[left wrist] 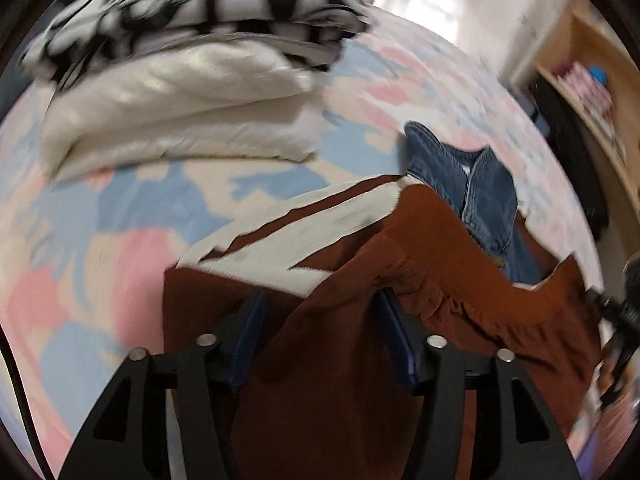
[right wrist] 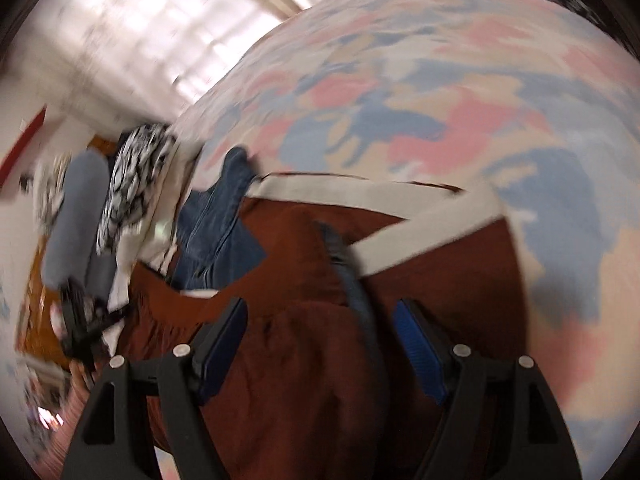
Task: Fold large clothes
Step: 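Lift the hem with both tools and fold it toward the collar, then lay the hem over the collar and open both tools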
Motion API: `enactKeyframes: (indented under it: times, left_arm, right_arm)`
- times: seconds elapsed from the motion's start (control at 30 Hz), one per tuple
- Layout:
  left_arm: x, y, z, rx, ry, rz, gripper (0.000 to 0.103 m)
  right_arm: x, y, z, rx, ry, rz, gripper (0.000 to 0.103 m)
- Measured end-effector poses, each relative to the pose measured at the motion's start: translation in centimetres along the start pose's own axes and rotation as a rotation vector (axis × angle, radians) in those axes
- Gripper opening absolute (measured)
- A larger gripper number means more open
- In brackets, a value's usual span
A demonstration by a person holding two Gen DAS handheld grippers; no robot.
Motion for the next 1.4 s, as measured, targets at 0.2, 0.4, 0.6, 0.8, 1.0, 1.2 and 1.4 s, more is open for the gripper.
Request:
enactKeyframes:
  times: [0.2,0.4,0.6,0.8,1.0,1.2,1.4]
  left_arm:
    - [-2.1,-0.7,1.8,0.034,0.026,0.095,0.014]
    - [-3.0,1.1,-4.2,-0.207,0.113,0.041,0.007]
    - [-2.9,3.9,-6.7,-0.376,0.202,-0.039,0.008]
    - [-0.9,3.7,1.2,-0.307,0.387,-0.074,0.008]
    - [0.6,2.8,4.8,-0.27,0.463,-0.058,0.009]
    - [0.3,3.0,5.6,-0.253,0.475,-0.048,0.012]
    - [-0.4,3.2,2.8,-0.231,0.411,-0.055,0.031]
  right_arm:
    - [0.0,-0.4,1.6,0.027,-0.133,-0.05,0.012]
    - [2.1,1.6,-4.1,-0.195,-0.128,-0.068,0.007]
    - [2.9,6.2,-6.0,-0.366,-0.176,-0.052,0.006]
    - [-1.4,7.5,2.2,-0.249,-0.333,0.026,0.006]
    - [-3.9,5.6,6.0,-0.202,-0.375,0.031,0.006]
    - [-3.6,5.8,6.2,-0.186,-0.399,0.012,0.008]
    - [-2.1,6.3,4.4,-0.142,-0.396,0.001,0.034]
Point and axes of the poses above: each gripper's, at about its wrist camera, not at the fingertips, and z roughly the way its jaws point, x to its left, y to its top, the point moved 8 cm from there along z, roughly the way its jaws point, and after that the axes turned 7 degrees about -z, right-handed, at the moved point
